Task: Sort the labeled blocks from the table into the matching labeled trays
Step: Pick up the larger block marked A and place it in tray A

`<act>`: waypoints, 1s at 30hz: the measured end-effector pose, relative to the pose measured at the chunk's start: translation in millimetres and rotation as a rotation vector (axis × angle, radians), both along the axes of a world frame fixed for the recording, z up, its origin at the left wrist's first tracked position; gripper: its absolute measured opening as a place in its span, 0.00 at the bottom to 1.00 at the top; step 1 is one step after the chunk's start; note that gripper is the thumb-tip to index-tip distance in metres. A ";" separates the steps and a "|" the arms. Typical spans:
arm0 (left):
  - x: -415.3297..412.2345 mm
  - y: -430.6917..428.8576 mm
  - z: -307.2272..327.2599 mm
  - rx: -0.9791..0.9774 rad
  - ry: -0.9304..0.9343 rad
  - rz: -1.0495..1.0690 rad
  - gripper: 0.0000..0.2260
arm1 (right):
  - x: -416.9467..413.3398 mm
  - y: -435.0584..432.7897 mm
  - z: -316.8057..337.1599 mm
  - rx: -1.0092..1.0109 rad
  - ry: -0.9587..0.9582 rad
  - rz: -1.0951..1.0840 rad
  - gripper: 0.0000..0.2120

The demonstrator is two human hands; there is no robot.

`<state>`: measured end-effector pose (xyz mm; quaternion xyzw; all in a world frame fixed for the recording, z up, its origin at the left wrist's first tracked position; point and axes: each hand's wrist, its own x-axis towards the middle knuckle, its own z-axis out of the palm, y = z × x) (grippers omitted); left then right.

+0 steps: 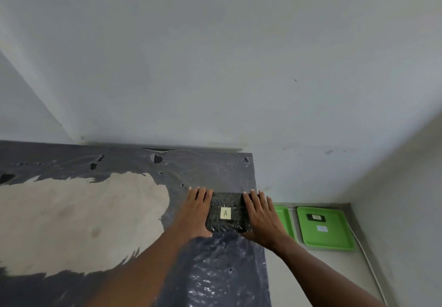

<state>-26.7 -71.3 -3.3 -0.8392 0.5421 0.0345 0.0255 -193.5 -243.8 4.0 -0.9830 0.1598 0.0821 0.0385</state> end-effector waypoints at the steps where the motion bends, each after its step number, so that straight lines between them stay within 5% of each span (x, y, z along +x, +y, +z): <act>1: -9.7 -6.2 1.1 0.010 0.003 0.017 0.52 | -6.7 -7.9 1.4 -0.004 -0.001 0.014 0.53; 12: -121.8 -50.7 18.3 0.019 -0.012 0.054 0.59 | -105.0 -67.1 9.5 -0.014 -0.022 0.097 0.55; 30: -293.6 -123.0 11.0 0.006 -0.037 -0.126 0.51 | -299.0 -109.3 7.4 -0.047 0.026 -0.061 0.61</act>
